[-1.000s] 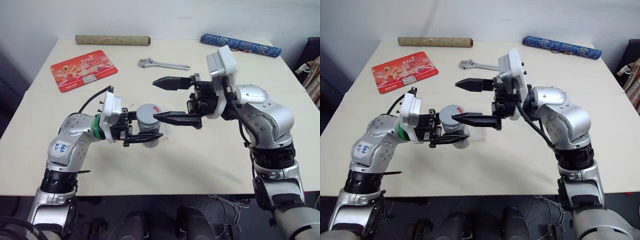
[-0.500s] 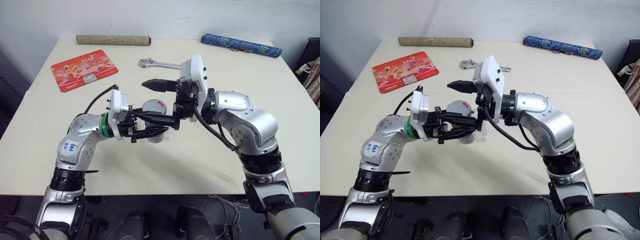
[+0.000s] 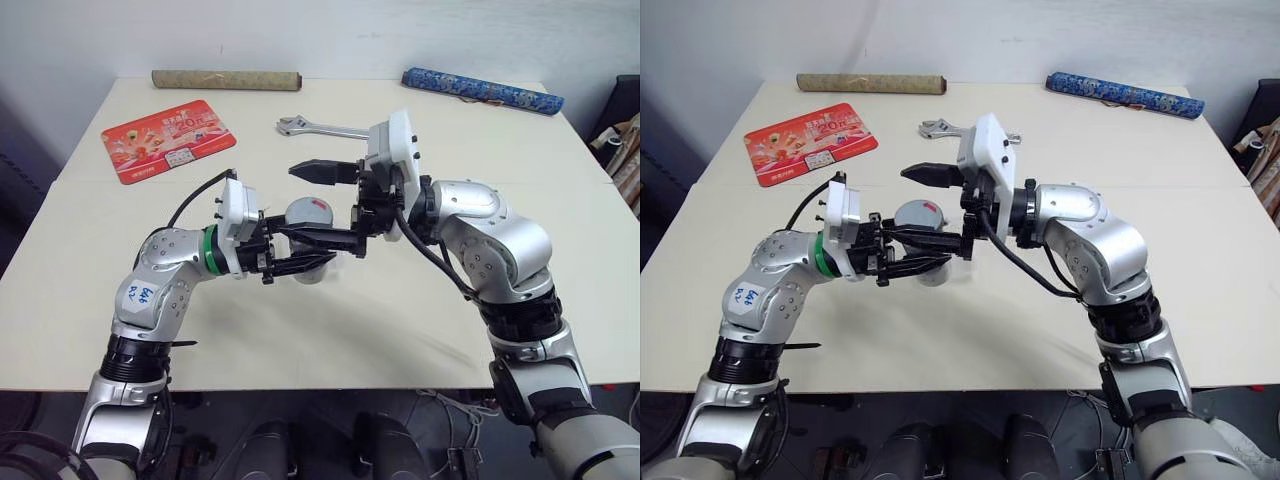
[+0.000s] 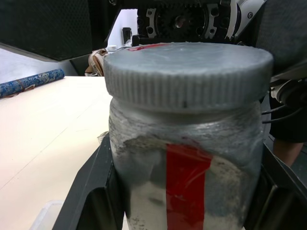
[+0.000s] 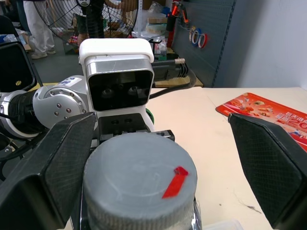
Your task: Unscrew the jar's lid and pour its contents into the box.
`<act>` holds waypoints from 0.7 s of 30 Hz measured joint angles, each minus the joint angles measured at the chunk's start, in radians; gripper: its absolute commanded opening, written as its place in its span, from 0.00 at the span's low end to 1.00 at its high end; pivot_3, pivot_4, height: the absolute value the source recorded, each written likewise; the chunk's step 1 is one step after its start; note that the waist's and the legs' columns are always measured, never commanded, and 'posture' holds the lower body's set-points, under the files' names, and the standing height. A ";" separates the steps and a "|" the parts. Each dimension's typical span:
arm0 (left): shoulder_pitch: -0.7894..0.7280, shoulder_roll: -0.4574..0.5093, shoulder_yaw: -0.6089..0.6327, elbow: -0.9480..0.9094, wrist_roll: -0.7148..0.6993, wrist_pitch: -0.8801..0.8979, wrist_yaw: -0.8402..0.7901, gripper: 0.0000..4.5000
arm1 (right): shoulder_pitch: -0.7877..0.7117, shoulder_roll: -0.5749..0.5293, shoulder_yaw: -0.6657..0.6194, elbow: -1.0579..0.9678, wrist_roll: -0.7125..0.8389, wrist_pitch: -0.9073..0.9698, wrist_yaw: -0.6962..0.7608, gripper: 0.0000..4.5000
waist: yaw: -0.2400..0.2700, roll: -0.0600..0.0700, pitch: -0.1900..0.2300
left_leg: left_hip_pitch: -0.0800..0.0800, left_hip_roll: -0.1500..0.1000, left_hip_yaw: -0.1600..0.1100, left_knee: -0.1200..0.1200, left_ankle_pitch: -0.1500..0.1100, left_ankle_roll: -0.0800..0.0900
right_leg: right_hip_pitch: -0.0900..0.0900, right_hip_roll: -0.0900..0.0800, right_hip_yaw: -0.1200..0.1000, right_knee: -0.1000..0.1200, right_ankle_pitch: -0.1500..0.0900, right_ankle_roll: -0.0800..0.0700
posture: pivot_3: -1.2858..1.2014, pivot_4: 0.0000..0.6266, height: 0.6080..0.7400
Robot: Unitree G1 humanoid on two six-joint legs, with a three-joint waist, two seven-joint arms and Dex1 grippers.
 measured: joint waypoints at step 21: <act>0.003 0.009 0.010 -0.016 -0.002 -0.003 -0.014 0.53 | 0.061 -0.141 -0.093 0.114 -0.006 -0.048 0.070 0.99 | 0.003 0.000 0.000 | 0.000 0.000 0.000 0.000 0.000 0.000 | 0.000 -0.001 0.000 -0.001 0.000 0.000 | 0.52 0.24 1.00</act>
